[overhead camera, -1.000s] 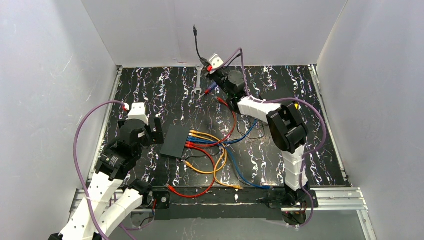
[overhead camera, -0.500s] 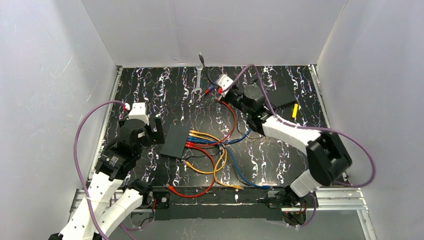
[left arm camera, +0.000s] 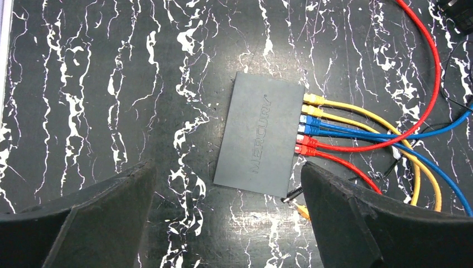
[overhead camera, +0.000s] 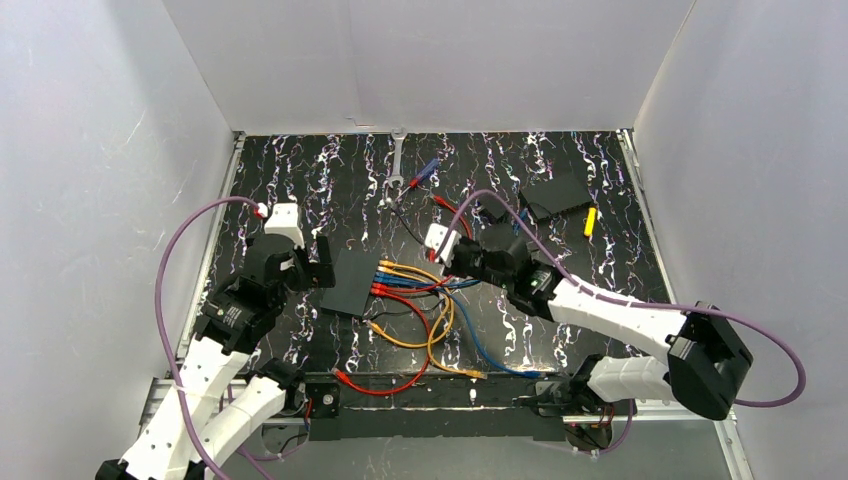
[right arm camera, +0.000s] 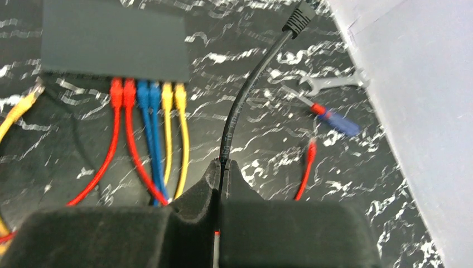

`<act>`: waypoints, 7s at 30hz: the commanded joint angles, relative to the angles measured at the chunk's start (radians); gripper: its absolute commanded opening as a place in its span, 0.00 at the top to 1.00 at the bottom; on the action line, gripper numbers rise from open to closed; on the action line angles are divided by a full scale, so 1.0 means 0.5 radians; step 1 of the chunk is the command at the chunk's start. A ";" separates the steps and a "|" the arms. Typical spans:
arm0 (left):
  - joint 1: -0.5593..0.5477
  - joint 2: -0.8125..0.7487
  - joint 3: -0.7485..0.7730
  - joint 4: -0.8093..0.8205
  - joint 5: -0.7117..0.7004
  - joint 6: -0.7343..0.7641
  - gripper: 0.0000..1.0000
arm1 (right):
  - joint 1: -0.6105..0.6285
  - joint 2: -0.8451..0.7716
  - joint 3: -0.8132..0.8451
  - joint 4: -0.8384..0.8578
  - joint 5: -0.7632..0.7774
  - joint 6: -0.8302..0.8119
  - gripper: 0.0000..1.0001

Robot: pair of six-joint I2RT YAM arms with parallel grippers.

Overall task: Insert the plug into the switch port
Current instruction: Pick up the connector from the center of the board.

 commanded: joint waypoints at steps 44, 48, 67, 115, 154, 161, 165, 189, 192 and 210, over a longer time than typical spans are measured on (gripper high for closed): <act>0.002 0.884 0.647 -0.189 0.750 -0.851 0.08 | 0.702 0.124 -0.778 1.241 0.542 -0.359 0.99; 0.002 0.912 0.615 -0.159 0.778 -0.867 0.12 | 0.702 0.082 -0.796 1.245 0.508 -0.344 0.99; 0.055 0.599 0.500 -0.299 0.319 -0.281 0.14 | 0.657 0.063 -0.490 0.284 0.122 -0.292 0.99; 0.056 0.396 0.129 -0.130 -0.135 -0.020 0.07 | 0.456 0.448 0.476 -0.488 -0.115 0.804 0.32; 0.129 0.387 0.132 -0.171 -0.219 -0.074 0.02 | 0.423 1.472 1.267 -1.086 -0.072 1.351 0.57; 0.130 0.390 0.129 -0.170 -0.212 -0.073 0.02 | 0.429 1.512 1.295 -1.132 -0.071 1.333 0.60; 0.130 0.393 0.129 -0.170 -0.212 -0.073 0.02 | 0.432 1.517 1.297 -1.140 -0.068 1.321 0.69; 0.476 0.873 0.167 -0.106 0.346 -0.154 0.02 | 0.429 1.154 0.599 -0.190 -0.075 0.876 0.99; 0.545 0.997 0.198 -0.099 0.474 -0.170 0.02 | 0.429 1.146 0.485 -0.010 -0.074 0.835 0.99; 0.650 1.715 0.433 -0.201 0.871 -0.120 0.04 | 0.512 1.138 0.152 0.595 0.038 0.699 0.99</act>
